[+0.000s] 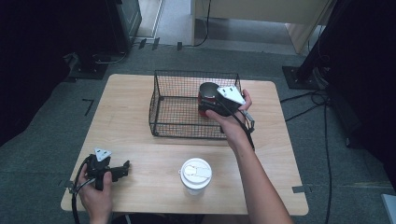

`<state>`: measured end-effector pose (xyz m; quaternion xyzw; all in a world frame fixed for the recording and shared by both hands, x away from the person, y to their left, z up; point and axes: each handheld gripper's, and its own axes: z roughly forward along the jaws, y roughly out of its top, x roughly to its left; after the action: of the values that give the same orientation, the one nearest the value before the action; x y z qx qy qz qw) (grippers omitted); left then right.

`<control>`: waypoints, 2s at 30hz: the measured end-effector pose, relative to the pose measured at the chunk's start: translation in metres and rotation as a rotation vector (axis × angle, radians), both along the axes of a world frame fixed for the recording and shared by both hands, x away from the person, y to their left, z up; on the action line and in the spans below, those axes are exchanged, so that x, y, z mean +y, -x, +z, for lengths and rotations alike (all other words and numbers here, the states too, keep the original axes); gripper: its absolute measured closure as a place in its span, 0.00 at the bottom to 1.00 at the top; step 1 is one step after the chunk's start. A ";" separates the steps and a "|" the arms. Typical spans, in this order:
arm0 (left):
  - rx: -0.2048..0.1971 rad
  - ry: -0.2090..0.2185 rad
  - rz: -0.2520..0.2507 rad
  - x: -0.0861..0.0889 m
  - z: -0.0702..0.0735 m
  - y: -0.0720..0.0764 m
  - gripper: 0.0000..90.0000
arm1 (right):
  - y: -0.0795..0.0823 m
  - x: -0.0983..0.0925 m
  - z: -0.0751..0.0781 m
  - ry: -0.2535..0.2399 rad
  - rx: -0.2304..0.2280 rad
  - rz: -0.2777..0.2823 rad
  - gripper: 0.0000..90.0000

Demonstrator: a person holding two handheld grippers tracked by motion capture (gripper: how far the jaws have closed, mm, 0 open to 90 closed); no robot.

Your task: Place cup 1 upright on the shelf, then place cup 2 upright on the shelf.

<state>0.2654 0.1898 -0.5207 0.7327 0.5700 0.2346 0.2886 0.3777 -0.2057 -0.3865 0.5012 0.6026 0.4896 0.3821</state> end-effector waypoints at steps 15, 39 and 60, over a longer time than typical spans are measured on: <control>-0.002 0.001 0.001 0.000 0.000 0.000 0.00 | 0.053 -0.024 -0.012 0.020 -0.016 0.007 0.00; -0.001 -0.001 0.000 0.000 0.000 0.000 0.00 | 0.126 -0.051 -0.024 0.002 -0.005 0.063 0.00; -0.002 -0.001 0.000 0.000 0.000 0.000 0.00 | 0.179 -0.073 -0.058 0.011 0.032 0.107 0.00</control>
<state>0.2654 0.1897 -0.5209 0.7325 0.5697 0.2354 0.2888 0.1984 -0.2786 -0.4442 0.4740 0.6373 0.4978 0.3484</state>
